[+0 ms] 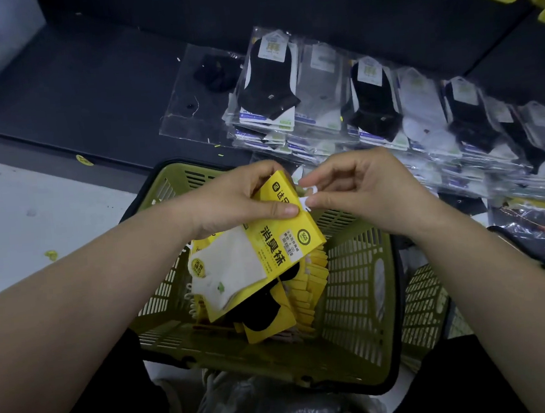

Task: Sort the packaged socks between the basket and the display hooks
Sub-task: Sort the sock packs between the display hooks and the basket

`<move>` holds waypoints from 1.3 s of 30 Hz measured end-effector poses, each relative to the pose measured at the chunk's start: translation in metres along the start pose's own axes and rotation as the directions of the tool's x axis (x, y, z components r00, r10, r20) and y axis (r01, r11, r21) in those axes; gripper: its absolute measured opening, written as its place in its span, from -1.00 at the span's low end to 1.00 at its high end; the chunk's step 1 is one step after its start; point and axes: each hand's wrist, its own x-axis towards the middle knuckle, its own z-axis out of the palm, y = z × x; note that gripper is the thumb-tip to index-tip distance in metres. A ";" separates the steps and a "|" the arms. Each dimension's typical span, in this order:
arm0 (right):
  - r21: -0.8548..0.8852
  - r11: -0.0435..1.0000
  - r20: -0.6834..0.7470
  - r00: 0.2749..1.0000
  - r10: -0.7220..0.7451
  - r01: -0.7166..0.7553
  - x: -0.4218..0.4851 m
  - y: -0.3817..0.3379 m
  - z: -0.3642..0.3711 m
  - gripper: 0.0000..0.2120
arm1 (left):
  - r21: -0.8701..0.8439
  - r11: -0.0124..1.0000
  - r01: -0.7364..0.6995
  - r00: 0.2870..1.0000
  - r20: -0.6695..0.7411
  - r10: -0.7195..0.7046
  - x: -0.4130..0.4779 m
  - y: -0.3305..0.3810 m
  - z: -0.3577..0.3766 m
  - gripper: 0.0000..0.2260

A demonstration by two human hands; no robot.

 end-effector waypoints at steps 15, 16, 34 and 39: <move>-0.571 0.814 0.201 0.942 0.267 -0.109 0.008 0.003 0.018 -0.77 | 0.496 0.868 -0.001 1.000 0.004 -0.001 0.002 -0.002 0.004 -0.75; -0.613 0.785 0.201 0.944 0.262 -0.087 0.009 0.003 0.020 -0.75 | 0.515 0.857 -0.014 1.000 0.007 0.012 0.003 -0.003 0.005 -0.74; -0.278 0.959 -0.135 0.991 0.023 -0.060 0.002 0.011 0.032 -0.73 | -0.051 0.999 0.014 0.992 -0.126 -0.020 -0.002 -0.012 0.004 -0.82; -0.320 0.944 -0.112 0.993 0.046 -0.080 0.007 0.008 0.028 -0.75 | -0.070 0.997 0.017 0.988 -0.151 -0.027 -0.002 -0.012 0.005 -0.80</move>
